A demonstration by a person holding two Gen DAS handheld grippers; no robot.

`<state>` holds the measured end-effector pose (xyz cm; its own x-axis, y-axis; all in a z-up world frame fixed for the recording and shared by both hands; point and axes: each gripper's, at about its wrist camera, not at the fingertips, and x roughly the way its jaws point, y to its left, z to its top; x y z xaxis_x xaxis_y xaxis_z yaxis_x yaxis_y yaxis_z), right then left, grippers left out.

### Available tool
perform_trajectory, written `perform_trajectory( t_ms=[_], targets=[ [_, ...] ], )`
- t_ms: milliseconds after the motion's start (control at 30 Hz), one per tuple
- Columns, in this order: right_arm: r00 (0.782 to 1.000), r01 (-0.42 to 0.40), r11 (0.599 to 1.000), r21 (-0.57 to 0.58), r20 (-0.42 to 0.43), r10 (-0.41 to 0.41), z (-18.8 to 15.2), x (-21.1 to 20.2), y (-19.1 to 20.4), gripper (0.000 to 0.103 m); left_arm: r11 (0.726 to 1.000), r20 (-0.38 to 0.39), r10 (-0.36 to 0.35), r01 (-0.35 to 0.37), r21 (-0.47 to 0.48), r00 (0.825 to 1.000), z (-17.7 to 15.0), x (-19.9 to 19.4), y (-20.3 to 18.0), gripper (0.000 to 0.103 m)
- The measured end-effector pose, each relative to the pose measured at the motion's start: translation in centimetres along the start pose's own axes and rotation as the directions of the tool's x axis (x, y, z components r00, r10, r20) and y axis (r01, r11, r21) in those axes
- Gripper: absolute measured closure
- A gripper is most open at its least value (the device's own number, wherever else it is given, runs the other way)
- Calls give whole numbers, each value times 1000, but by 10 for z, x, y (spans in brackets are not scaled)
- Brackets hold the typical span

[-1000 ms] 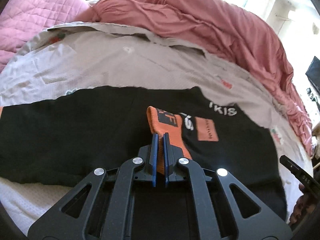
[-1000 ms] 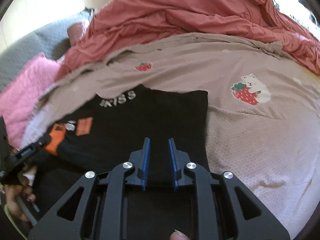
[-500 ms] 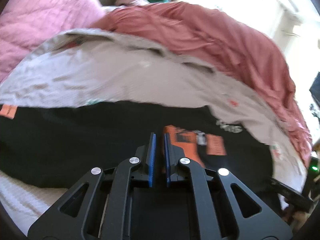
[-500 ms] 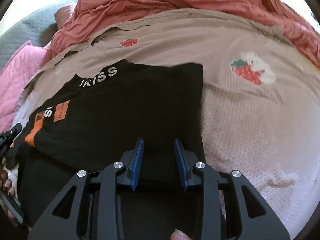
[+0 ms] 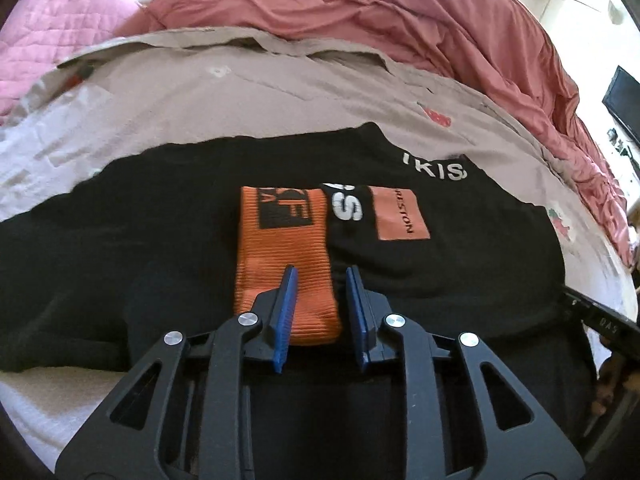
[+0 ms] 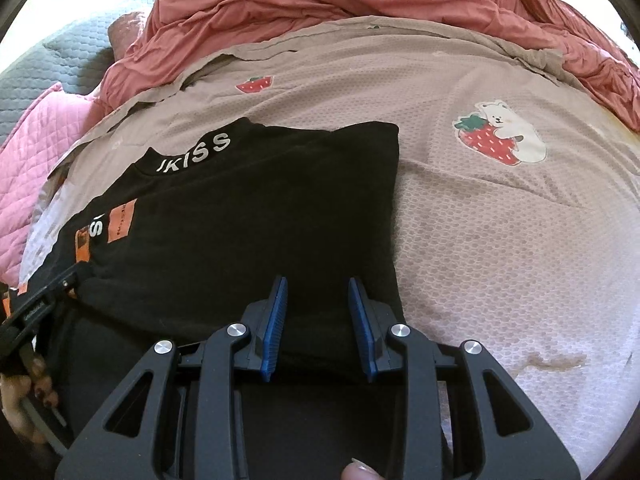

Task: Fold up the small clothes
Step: 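Grasp the folded orange cuff with the left tool, straighten it, release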

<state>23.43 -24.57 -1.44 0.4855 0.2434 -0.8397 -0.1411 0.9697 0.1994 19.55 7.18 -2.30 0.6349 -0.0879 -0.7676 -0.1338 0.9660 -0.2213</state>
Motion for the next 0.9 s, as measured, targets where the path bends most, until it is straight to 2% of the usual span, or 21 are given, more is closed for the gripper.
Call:
perform_trajectory(
  t_ms=[67, 133, 300, 400, 500, 667, 767, 833, 867, 900],
  targets=[
    [1000, 0, 1000, 0, 9, 0, 1, -4, 0, 72, 999, 2, -26, 26, -34, 1000, 0, -2, 7, 84],
    [999, -1, 1000, -9, 39, 1, 5, -11, 4, 63, 999, 10, -29, 30, -39, 1000, 1, -7, 7, 83],
    [997, 16, 998, -59, 74, -12, 21, -13, 18, 63, 999, 41, -6, 8, -38, 999, 3, -22, 12, 75],
    [996, 26, 996, -89, 88, -18, 32, -9, 28, 63, 999, 24, -1, 2, -50, 1000, 4, -18, 17, 75],
    [995, 52, 992, -115, 95, -41, 45, 3, 35, 57, 998, 7, 7, -6, -57, 1000, 3, -12, 20, 75],
    [996, 90, 992, -89, 31, -88, 55, 35, 29, 57, 998, 6, 12, -12, -65, 1000, 3, -13, 22, 71],
    [997, 72, 996, -50, -12, -73, 53, 49, 22, 57, 998, 7, 8, -8, -61, 1000, 4, -15, 21, 69],
    [998, 59, 997, -41, -4, -59, 53, 47, 20, 57, 998, 10, -5, 5, -59, 1000, 4, -17, 20, 57],
    [999, 50, 998, -36, 2, -50, 54, 45, 20, 56, 998, 14, -9, 10, -55, 1000, 5, -19, 19, 55],
    [999, 37, 999, -27, 9, -36, 54, 40, 19, 50, 999, 16, -7, 8, -51, 1000, 5, -20, 18, 53]
  ],
)
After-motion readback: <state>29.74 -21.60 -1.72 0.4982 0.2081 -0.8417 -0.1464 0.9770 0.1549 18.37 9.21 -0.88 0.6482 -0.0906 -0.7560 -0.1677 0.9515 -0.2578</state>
